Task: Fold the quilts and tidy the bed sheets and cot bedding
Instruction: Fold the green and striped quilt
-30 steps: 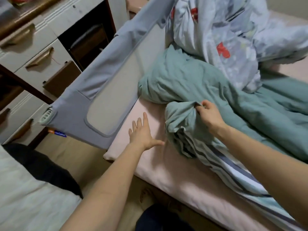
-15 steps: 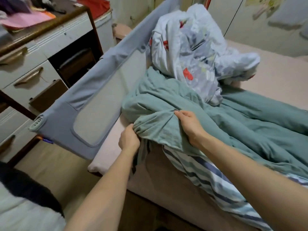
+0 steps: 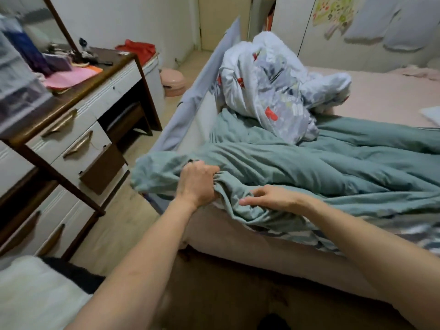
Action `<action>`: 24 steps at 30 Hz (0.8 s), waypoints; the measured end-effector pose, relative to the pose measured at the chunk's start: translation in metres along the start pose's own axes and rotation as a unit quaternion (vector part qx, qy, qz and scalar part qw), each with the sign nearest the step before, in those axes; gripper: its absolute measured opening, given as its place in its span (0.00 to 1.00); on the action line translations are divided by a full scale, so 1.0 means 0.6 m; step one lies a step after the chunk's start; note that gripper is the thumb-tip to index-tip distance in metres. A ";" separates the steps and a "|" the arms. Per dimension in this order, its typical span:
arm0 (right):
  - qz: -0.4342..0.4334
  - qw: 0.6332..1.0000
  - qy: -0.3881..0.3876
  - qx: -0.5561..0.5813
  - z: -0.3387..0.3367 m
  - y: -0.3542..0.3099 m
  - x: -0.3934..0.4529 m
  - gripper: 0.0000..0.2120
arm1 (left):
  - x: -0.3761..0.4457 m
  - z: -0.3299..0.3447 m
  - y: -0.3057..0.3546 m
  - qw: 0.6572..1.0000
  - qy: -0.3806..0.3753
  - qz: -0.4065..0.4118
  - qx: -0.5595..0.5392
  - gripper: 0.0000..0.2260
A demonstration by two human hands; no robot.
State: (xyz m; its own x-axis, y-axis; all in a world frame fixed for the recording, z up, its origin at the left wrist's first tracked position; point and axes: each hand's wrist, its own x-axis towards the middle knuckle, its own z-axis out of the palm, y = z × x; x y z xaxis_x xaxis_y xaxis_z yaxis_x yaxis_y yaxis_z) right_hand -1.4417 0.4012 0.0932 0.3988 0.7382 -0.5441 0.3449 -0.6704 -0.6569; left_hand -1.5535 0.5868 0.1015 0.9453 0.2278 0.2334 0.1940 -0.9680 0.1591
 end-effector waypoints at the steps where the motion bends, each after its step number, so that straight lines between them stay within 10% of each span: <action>1: 0.014 1.000 -0.020 0.001 0.015 -0.017 -0.016 0.34 | -0.011 -0.023 -0.007 0.997 -0.034 0.031 0.056 0.09; 6: 0.085 0.995 -0.051 -0.025 0.087 -0.069 -0.065 0.28 | -0.066 -0.088 -0.027 0.878 -0.478 -0.012 -0.015 0.08; 9: 0.090 0.993 -0.049 -0.058 0.129 -0.061 -0.068 0.31 | -0.122 -0.071 -0.038 0.791 -0.608 -0.064 -0.013 0.18; 14: 0.070 0.987 0.138 0.037 0.140 -0.025 -0.071 0.40 | -0.119 -0.056 -0.075 0.894 -0.447 -0.025 -0.013 0.11; 19: 0.074 0.992 0.081 -0.069 0.105 -0.014 -0.084 0.39 | -0.070 -0.048 -0.054 0.965 -0.263 -0.013 0.012 0.05; 24: -0.003 0.954 0.287 -0.082 0.072 0.000 -0.062 0.06 | -0.022 -0.012 -0.046 0.979 -0.200 0.021 0.047 0.11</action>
State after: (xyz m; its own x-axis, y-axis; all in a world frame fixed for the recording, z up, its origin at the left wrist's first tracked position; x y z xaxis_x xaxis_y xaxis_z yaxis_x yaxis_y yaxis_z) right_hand -1.4930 0.3769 0.0910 0.7792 0.6123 -0.1341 0.4591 -0.7031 -0.5429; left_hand -1.5735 0.6112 0.1012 0.9763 0.1473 -0.1588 0.1591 -0.9851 0.0647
